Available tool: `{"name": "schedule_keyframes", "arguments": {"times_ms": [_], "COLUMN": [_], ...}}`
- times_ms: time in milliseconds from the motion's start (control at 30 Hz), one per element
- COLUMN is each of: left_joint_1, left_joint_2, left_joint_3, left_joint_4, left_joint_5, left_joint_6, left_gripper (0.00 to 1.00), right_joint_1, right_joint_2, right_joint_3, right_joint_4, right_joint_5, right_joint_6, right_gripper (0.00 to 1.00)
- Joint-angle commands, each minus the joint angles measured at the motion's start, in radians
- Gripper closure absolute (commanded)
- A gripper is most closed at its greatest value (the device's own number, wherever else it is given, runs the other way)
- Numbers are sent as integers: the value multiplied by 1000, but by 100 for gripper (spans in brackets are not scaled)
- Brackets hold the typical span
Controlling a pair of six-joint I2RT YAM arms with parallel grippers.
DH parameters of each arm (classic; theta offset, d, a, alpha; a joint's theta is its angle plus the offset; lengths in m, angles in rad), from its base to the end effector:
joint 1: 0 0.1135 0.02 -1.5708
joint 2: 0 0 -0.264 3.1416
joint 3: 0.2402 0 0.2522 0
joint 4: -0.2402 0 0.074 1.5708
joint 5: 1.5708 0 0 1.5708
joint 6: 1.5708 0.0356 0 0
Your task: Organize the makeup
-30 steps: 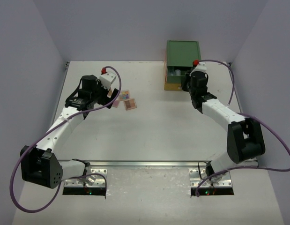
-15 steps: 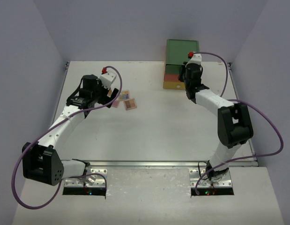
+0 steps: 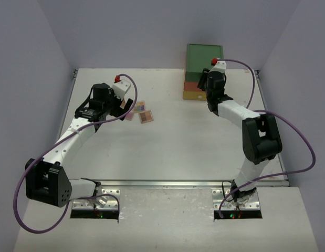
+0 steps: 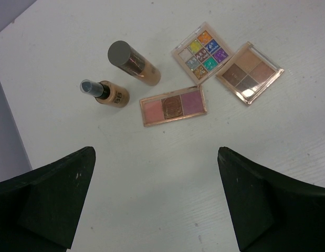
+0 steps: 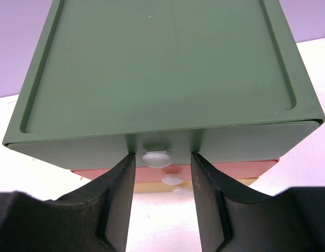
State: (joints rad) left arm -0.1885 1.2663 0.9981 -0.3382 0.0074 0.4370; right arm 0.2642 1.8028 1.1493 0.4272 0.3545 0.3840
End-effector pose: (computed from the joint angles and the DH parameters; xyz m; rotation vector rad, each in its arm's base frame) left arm 0.2779 -0.0533 0.2958 0.6748 2.0732 0.1334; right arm 0.4051 0.0968 0.2450 0.3573 1.7491 0.1478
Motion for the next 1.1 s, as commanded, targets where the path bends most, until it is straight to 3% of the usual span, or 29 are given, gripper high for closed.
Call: {"name": "schedule_keyframes", "arguments": {"times_ms": [0,300,1067], "left_joint_1": [9,9,14], "left_joint_2": [1,1,7], "left_joint_3": [1,7,11], "left_joint_4": [45,31,21], "left_joint_5": [-3,-3,3], "left_joint_6": [1,-2,11], "left_gripper": [0,0,0], "right_joint_1": [-2,-5,-27], "right_joint_2": [-50,-11,125], "right_joint_3": [-60,-117,3], "right_joint_4": [49,83,122], "right_joint_5": [-17,-117,-56], "right_joint_6": [-5,-34,-9], "right_gripper": [52,46,57]}}
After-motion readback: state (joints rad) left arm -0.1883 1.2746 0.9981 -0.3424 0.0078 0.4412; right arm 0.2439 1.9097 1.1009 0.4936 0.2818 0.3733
